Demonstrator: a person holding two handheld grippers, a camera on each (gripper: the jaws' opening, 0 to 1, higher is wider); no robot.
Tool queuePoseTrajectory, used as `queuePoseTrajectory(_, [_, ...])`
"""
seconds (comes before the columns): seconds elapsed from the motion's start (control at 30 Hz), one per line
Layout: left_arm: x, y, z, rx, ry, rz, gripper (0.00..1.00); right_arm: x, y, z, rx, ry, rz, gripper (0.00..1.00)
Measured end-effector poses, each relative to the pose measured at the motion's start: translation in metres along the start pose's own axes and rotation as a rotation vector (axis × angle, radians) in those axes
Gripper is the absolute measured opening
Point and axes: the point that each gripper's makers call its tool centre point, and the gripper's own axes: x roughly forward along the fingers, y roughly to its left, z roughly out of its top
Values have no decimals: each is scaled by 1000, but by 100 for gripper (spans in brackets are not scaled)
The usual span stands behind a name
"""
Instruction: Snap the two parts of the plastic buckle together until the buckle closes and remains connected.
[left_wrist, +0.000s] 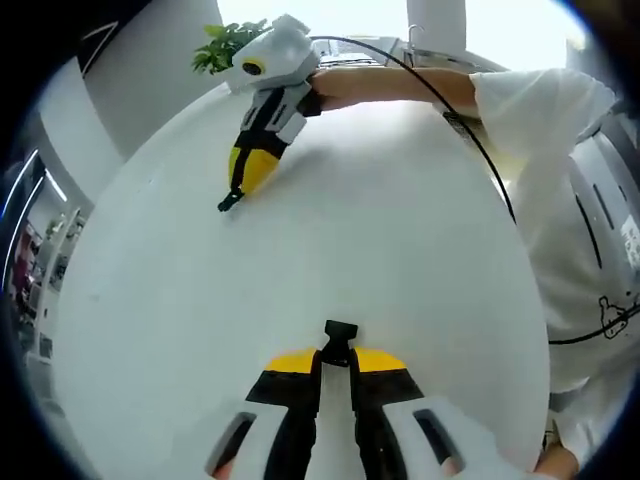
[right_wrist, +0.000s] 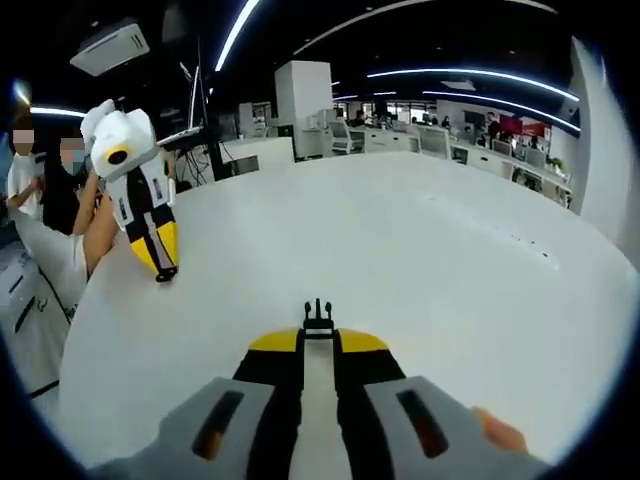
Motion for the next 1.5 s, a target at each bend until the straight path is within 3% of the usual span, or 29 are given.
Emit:
queuePoseTrajectory(0.27, [0, 0, 2, 5, -7, 8, 10, -3, 34, -2, -44, 11, 71, 10])
queuePoseTrajectory(0.53, [4, 1, 5, 22, -8, 28, 10, -1, 65, 0, -73, -19, 160, 10])
queuePoseTrajectory(0.7, [5, 4, 6, 28, 3, 52, 10, 3, 82, -6, -102, 8, 205, 10])
queuePoseTrajectory(0.93, [4, 7, 7, 37, 17, 79, 10, 5, 93, -8, -172, 47, 210, 10])
queuePoseTrajectory(1.23, [4, 5, 9, 69, 41, 106, 10, 4, 103, 1, -207, 19, 199, 10])
queuePoseTrajectory(1.5, [4, 7, 12, 41, 58, 140, 10, 5, 107, 7, -225, -2, 214, 10])
